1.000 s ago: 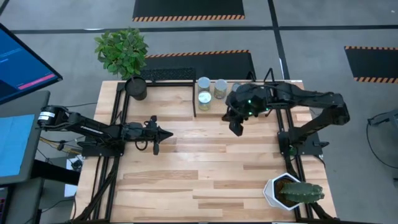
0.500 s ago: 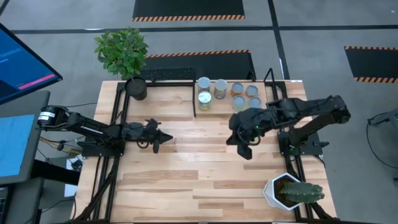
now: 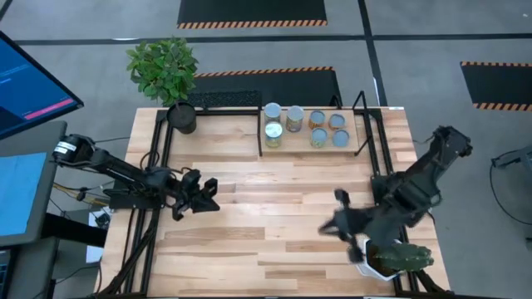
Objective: Pick and place cans onto a shelf
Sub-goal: Return to Home Position
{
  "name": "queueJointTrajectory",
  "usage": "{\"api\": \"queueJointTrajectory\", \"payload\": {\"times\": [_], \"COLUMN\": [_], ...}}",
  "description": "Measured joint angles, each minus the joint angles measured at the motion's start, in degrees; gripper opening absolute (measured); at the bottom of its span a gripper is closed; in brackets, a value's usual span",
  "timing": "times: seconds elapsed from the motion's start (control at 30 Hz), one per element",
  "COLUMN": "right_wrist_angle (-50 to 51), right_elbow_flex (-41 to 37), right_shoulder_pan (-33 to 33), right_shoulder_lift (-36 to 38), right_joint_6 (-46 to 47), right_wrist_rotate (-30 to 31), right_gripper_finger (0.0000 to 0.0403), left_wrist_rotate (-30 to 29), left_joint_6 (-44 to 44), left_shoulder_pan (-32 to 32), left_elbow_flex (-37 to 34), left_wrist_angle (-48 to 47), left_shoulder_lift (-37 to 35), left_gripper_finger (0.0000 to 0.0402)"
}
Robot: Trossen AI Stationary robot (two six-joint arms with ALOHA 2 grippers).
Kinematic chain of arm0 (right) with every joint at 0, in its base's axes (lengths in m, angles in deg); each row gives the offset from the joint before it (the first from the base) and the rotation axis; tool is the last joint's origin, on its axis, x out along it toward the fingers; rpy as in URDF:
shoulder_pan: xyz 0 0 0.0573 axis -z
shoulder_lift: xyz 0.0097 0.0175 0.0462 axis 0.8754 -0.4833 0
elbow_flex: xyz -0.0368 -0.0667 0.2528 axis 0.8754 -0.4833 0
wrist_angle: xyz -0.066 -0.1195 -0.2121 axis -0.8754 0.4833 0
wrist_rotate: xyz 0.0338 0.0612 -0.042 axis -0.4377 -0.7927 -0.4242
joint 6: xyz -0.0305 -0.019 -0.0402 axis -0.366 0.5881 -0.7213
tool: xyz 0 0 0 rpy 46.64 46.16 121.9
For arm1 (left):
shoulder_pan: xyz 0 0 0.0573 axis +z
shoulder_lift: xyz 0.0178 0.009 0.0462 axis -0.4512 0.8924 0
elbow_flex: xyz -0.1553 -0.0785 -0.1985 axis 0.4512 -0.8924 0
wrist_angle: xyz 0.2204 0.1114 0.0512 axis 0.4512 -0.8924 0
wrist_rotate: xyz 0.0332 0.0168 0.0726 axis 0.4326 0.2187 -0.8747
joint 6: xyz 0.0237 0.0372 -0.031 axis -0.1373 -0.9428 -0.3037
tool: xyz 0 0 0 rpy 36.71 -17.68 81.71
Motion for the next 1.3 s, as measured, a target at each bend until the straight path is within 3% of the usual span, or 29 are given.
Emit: {"api": "queueJointTrajectory", "payload": {"times": [0.07, 0.17, 0.27, 0.43, 0.57, 0.63, 0.73, 0.87, 1.0, 1.17, 1.3], "right_wrist_angle": [-10.26, -26.86, -40.02, -52.83, -57.12, -57.51, -57.14, -58.79, -66.15, -78.11, -83.40], "right_elbow_flex": [-5.40, -15.09, -26.07, -41.52, -48.09, -49.74, -51.26, -53.69, -60.01, -70.26, -76.20], "right_shoulder_pan": [-1.39, -0.46, 2.35, 5.95, 8.57, 10.12, 12.67, 15.96, 18.90, 21.27, 21.99], "right_shoulder_lift": [3.24, 9.13, 13.83, 20.44, 23.99, 25.43, 26.94, 28.35, 29.73, 32.88, 36.11], "right_joint_6": [-7.35, -17.23, -20.38, -16.49, -16.65, -16.67, -17.35, -19.69, -19.68, -18.47, -18.24], "right_wrist_rotate": [-1.27, -10.36, -16.64, -15.08, -15.11, -15.08, -14.88, -15.18, -16.50, -18.35, -18.33], "right_gripper_finger": [0.0058, 0.0058, 0.0058, 0.0058, 0.0058, 0.0058, 0.0058, 0.0058, 0.0058, 0.0058, 0.0058], "left_wrist_rotate": [-2.06, -2.65, -2.09, 5.24, 7.52, 5.17, -3.48, -12.86, -15.58, -19.81, -22.10], "left_joint_6": [0.01, -0.09, -1.59, -1.54, -3.67, -6.23, -12.23, -19.14, -23.93, -23.07, -25.11], "left_shoulder_pan": [-0.96, -1.24, -0.78, 2.50, 6.76, 8.36, 8.37, 5.87, 3.60, 3.30, 3.31], "left_elbow_flex": [0.00, 0.00, 0.00, -0.02, -0.02, -0.02, -0.02, -0.07, -0.50, -0.59, -0.59], "left_wrist_angle": [-0.07, 0.97, -0.29, -7.36, -21.58, -30.64, -42.65, -52.67, -56.43, -65.66, -65.66], "left_shoulder_lift": [0.02, -0.11, -2.12, -9.89, -21.90, -29.15, -39.72, -49.51, -55.23, -60.90, -60.61], "left_gripper_finger": [0.0000, 0.0000, 0.0000, 0.0000, 0.0000, 0.0000, 0.0000, 0.0000, 0.0000, 0.0000, 0.0000]}}
